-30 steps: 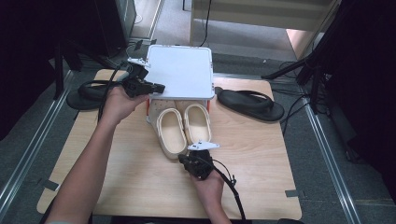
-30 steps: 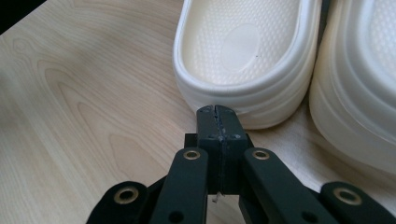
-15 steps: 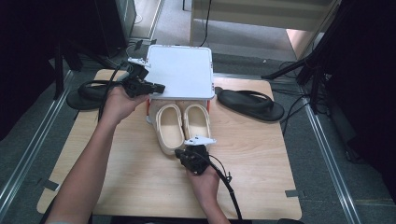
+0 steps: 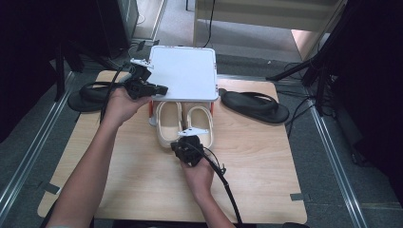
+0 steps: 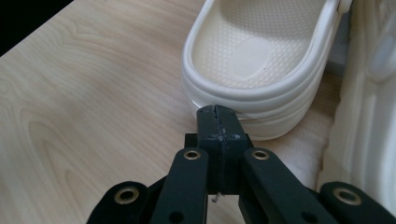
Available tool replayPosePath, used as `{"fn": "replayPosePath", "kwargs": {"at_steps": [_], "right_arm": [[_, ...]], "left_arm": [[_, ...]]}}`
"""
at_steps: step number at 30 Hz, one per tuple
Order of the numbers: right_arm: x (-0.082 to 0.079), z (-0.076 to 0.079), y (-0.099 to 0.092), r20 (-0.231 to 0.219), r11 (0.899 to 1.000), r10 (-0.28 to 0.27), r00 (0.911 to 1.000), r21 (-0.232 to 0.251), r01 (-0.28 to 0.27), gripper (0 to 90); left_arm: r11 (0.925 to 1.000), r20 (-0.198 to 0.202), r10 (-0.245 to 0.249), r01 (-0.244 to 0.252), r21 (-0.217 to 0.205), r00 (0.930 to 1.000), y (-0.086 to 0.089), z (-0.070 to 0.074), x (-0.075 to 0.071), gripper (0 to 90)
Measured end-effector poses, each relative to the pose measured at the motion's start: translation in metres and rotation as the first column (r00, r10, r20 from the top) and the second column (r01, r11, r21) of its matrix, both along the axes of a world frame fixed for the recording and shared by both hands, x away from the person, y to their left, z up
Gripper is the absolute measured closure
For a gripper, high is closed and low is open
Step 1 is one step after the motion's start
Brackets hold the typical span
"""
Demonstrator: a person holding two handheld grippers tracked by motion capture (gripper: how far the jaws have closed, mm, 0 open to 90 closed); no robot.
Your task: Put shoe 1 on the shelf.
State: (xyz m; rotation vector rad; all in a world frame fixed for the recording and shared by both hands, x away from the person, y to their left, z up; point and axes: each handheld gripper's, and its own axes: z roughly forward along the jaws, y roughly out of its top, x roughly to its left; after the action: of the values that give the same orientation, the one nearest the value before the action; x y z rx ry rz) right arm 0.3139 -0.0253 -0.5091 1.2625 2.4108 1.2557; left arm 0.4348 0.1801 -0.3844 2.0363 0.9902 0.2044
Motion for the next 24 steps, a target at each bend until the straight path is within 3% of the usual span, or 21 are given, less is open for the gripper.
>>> {"fn": "replayPosePath", "kwargs": {"at_steps": [14, 24], "right_arm": [[0.030, 0.001, 0.028, 0.028, 0.999, -0.038, 0.9989, -0.005, 0.038, 90.0], [0.046, 0.003, 0.037, 0.046, 0.997, -0.080, 0.9957, -0.010, 0.080, 90.0]], "left_arm": [[0.9999, 0.006, 0.003, -0.003, 0.010, 1.0000, -0.001, 0.000, -0.001, 90.0], [0.9999, 0.005, 0.004, -0.005, 0.010, 1.0000, -0.001, 0.000, -0.001, 90.0]]}}
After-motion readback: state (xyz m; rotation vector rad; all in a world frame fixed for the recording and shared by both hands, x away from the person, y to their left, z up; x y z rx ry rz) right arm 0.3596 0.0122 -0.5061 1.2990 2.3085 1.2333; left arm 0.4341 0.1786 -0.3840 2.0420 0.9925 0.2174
